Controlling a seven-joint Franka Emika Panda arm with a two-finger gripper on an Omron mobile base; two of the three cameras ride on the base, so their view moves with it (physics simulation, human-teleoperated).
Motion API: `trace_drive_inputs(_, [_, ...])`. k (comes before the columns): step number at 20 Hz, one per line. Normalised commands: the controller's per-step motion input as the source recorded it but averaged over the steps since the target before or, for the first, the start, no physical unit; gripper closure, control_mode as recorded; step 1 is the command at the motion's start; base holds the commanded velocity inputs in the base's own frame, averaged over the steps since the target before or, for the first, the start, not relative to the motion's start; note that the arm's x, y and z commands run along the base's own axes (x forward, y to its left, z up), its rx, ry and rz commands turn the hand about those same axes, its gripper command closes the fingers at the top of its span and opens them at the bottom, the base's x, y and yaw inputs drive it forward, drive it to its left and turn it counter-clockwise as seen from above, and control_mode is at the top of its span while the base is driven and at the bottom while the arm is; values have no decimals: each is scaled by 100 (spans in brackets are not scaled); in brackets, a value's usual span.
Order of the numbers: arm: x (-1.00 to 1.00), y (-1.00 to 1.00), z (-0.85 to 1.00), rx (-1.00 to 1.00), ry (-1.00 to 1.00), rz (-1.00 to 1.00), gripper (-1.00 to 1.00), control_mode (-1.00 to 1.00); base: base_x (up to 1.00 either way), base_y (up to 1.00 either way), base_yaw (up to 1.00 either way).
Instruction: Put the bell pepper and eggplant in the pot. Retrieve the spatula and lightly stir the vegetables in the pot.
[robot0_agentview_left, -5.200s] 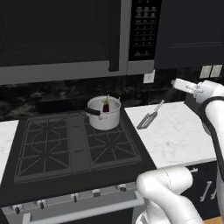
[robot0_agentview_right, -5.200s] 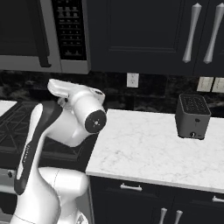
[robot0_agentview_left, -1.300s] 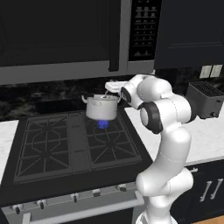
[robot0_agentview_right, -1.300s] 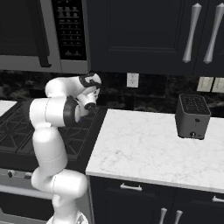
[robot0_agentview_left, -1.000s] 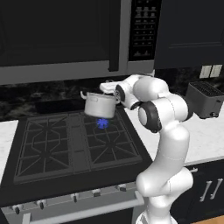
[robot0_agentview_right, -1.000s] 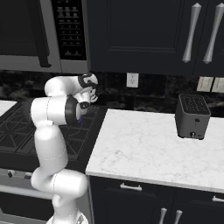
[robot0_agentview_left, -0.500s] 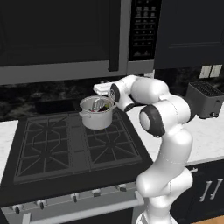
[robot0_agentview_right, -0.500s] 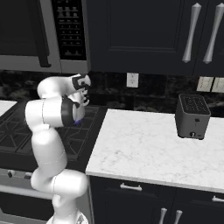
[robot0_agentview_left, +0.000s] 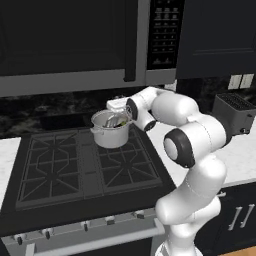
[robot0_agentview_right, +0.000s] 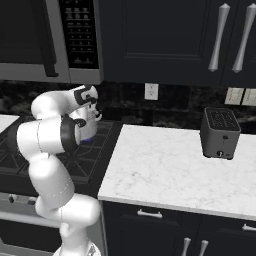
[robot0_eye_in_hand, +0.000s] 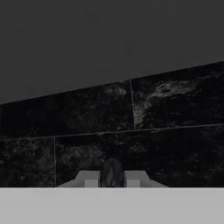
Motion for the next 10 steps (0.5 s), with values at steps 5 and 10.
trace_drive_inputs(5, [-7,52,-19,0,18,0,100,-100,0,0,0])
trace_drive_inputs(10, [-3,13,0,-7,8,-3,100,-100,0,0,0])
